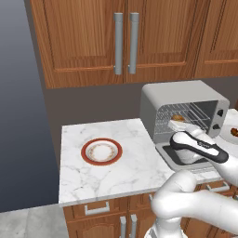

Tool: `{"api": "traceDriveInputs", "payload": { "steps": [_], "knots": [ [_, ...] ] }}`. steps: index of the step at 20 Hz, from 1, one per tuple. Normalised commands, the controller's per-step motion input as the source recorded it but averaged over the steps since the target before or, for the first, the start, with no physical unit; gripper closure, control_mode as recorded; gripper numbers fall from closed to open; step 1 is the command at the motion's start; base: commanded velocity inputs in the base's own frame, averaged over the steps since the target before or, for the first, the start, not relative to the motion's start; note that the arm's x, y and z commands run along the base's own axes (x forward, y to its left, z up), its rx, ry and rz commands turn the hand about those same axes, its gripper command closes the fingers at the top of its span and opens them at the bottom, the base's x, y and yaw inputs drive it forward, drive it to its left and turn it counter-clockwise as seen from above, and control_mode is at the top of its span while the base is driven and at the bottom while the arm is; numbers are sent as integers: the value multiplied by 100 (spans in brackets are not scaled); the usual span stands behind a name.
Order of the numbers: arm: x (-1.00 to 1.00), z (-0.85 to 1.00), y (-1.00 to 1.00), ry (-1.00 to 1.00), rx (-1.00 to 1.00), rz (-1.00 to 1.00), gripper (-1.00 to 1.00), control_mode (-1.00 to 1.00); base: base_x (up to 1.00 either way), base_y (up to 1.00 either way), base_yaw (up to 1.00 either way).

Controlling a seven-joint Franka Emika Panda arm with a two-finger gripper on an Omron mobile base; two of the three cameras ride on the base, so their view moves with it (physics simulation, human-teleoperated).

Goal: Open the toaster oven door. Place the bread on the bottom rack in the toaster oven and place the chicken drumstick on the top rack.

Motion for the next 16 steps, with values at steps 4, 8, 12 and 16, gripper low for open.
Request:
{"api": "traceDriveInputs", "payload": {
  "steps": [4, 8, 12, 16],
  "knots": [
    [4, -14, 0, 1, 4, 0, -100, -100, 0, 0, 0],
    [3, -20, 0, 2, 4, -1, -100, -100, 0, 0, 0],
    [26, -9, 0, 1, 4, 0, -100, -100, 0, 0, 0],
    [36, -1, 0, 0, 5, 0, -100, -100, 0, 0, 0]
  ]
}}
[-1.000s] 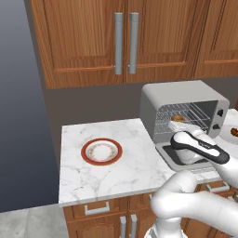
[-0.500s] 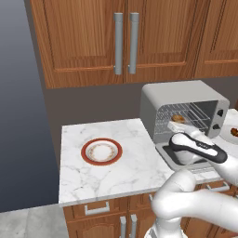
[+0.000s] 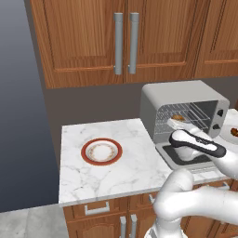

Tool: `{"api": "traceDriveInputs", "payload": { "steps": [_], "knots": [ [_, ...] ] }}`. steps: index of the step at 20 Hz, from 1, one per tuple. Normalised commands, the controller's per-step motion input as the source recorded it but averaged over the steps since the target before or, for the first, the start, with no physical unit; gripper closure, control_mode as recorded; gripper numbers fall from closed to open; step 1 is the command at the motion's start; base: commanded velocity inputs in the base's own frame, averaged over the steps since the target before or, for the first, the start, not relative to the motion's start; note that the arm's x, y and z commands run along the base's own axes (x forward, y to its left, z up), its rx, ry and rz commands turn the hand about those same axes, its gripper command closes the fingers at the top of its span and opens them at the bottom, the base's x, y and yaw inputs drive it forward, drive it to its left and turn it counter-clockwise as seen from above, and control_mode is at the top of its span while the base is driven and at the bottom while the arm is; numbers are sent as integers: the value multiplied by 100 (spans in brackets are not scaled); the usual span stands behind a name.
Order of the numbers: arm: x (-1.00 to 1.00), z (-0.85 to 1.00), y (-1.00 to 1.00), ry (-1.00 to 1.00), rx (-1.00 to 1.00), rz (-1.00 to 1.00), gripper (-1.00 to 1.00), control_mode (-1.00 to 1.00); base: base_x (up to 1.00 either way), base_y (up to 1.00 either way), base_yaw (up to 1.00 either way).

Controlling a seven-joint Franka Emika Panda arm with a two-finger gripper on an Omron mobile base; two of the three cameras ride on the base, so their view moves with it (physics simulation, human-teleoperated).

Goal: Open the toaster oven door. Place the bread on the bottom rack in the toaster oven and place the chicken drumstick on the top rack.

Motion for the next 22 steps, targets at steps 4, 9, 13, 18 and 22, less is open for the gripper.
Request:
{"api": "traceDriveInputs", "payload": {
  "steps": [4, 9, 13, 18, 22],
  "knots": [
    [29, -14, 0, 1, 6, 0, -100, -100, 0, 0, 0],
    [33, -18, 0, 2, 6, 0, -100, -100, 0, 0, 0],
    [42, -1, 0, 0, 4, 0, -100, -100, 0, 0, 0],
    [13, -7, 0, 5, 5, 0, -100, -100, 0, 0, 0],
    [27, 0, 0, 11, 7, 0, -100, -100, 0, 0, 0]
  ]
}}
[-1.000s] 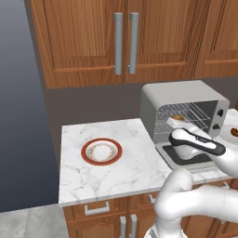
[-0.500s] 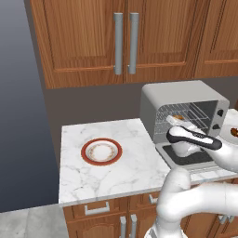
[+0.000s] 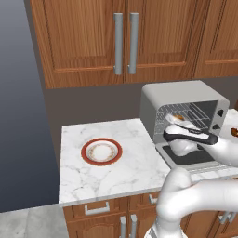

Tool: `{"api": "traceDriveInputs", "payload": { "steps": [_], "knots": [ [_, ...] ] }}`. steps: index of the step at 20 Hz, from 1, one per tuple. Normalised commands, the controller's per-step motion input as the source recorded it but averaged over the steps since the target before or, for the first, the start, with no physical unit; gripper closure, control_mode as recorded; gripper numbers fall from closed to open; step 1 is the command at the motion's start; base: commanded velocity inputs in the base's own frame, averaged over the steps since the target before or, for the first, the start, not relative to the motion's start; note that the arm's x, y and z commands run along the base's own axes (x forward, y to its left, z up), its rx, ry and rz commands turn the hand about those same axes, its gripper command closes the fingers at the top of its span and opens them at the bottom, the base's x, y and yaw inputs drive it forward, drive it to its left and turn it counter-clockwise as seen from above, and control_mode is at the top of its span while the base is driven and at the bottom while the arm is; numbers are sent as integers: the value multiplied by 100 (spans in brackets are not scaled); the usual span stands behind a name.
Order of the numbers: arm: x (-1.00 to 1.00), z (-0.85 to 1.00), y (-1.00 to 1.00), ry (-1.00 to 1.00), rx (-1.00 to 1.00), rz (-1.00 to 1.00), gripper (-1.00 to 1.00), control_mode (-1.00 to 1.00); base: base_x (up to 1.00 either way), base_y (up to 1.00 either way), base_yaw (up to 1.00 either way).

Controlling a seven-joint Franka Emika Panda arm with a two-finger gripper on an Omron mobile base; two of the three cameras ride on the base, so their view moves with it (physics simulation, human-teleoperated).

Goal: Open the toaster oven door. Place the bread on the bottom rack in the toaster oven and place the chicken drumstick on the top rack.

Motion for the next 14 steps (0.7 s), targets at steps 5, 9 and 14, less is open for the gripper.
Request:
{"api": "traceDriveInputs", "payload": {
  "steps": [5, 9, 14],
  "knots": [
    [15, 0, -1, 14, 8, 0, -100, -100, 0, 0, 0],
    [14, 0, 0, 10, 8, 0, 100, -100, 0, 0, 0],
    [-1, 0, -14, 11, 10, 0, 100, -100, 0, 0, 0]
  ]
}}
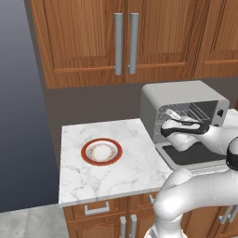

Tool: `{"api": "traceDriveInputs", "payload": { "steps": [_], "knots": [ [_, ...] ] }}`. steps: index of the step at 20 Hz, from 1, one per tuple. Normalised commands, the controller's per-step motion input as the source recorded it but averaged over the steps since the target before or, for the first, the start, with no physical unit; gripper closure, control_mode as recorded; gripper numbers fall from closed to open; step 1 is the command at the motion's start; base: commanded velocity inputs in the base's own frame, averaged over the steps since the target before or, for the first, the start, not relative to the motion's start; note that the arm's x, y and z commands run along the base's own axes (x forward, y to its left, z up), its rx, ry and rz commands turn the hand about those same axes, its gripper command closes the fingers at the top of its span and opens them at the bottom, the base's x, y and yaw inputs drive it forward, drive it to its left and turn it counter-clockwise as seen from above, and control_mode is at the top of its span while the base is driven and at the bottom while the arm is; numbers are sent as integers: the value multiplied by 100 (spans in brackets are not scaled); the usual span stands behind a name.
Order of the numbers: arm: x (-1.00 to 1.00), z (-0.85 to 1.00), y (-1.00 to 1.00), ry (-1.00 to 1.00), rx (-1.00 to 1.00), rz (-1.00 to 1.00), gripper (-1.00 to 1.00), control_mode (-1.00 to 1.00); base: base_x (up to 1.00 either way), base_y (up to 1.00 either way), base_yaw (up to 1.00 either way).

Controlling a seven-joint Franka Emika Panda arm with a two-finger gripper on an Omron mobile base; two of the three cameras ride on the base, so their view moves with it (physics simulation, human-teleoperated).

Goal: Open the toaster oven door. Place the bread on the bottom rack in the toaster oven and place the chicken drumstick on the top rack.

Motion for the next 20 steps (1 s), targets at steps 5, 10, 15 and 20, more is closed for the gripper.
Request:
{"api": "traceDriveInputs", "payload": {
  "steps": [5, 10, 15, 20],
  "knots": [
    [-19, -10, -18, 13, 12, 0, 100, -100, 0, 0, 0],
    [-27, -3, -8, 19, 11, 0, 100, -100, 0, 0, 0],
    [-20, 0, -5, 23, 8, 0, 100, -100, 0, 0, 0],
    [0, 19, 0, 11, 11, 0, 100, -100, 0, 0, 0]
  ]
}}
